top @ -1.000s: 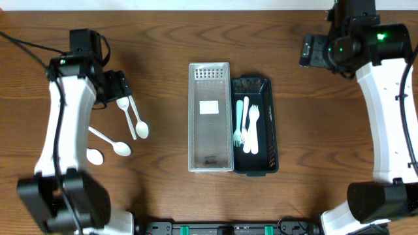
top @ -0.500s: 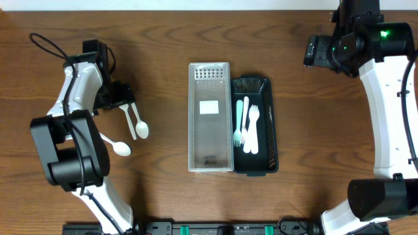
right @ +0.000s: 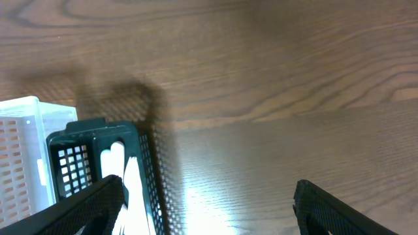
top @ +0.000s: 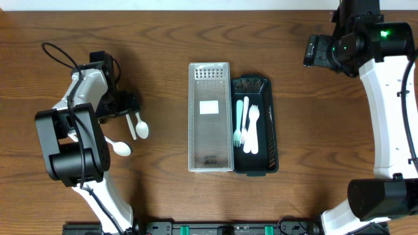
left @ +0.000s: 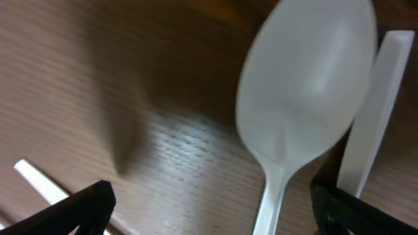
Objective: Pack container
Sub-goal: 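Lower the left gripper onto a white spoon and grasp it, then carry the white spoon with the left gripper into the grey basket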
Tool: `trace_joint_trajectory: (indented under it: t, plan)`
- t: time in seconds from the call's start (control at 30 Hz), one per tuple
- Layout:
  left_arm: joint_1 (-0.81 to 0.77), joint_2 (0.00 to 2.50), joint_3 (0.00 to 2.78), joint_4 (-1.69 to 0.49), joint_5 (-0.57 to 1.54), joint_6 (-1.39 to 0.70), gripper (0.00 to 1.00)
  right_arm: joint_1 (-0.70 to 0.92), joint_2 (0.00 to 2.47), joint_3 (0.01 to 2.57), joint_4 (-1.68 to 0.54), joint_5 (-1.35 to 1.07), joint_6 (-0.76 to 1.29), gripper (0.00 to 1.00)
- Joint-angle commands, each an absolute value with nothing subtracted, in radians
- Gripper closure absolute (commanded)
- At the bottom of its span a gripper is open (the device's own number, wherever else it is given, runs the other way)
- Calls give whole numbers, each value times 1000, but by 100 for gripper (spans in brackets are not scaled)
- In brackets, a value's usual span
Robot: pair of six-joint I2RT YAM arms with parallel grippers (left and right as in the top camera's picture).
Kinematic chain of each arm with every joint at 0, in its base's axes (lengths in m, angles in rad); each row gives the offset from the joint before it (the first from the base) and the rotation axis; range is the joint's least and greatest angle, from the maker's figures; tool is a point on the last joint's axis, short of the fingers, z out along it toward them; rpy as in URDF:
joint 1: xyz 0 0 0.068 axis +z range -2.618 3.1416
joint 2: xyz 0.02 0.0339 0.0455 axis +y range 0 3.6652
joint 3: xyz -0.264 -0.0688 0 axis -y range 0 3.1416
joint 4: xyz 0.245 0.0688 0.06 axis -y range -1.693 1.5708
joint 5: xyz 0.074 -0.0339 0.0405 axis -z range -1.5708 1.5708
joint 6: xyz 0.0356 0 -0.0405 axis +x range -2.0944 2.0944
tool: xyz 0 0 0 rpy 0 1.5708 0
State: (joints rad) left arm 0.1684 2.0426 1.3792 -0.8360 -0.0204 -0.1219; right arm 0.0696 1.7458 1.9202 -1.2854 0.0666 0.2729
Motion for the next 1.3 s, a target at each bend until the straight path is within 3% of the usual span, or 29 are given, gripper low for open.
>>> trace_joint_trajectory:
  t: [0.0,0.3,0.37,0.5,0.67,0.8,1.03,1.17,1.27]
  plan:
    - [174,2059,1350,-821,29,-81,0,65,1747,1915,-1284,63,260,14]
    - [174,2059,1337,-808,75,-30,2,65,1747,1915,-1295,63,260,14]
    - [174,2059,1337,-808,75,-30,11,65,1747,1915,-1295,64,260,14]
    - [174,2059,1337,-809,75,-30,38,65,1747,1915,-1295,63,260,14]
    - [174,2059,1337,-809,75,-30,50,65,1747,1915,-1295,63,260,14]
    - [174,2059,1337,-809,75,-30,69,65,1747,1915,-1295,63,260,14]
    - [174,2059,1337,-797,75,-30,79,65,1747,1915,-1295,64,256,14]
    - [174,2059,1337,-785,74,-30,93,65,1747,1915,-1295,70,257,14]
    - [173,2059,1340,-780,70,-30,94,65,1747,1915,-1293,78,257,14]
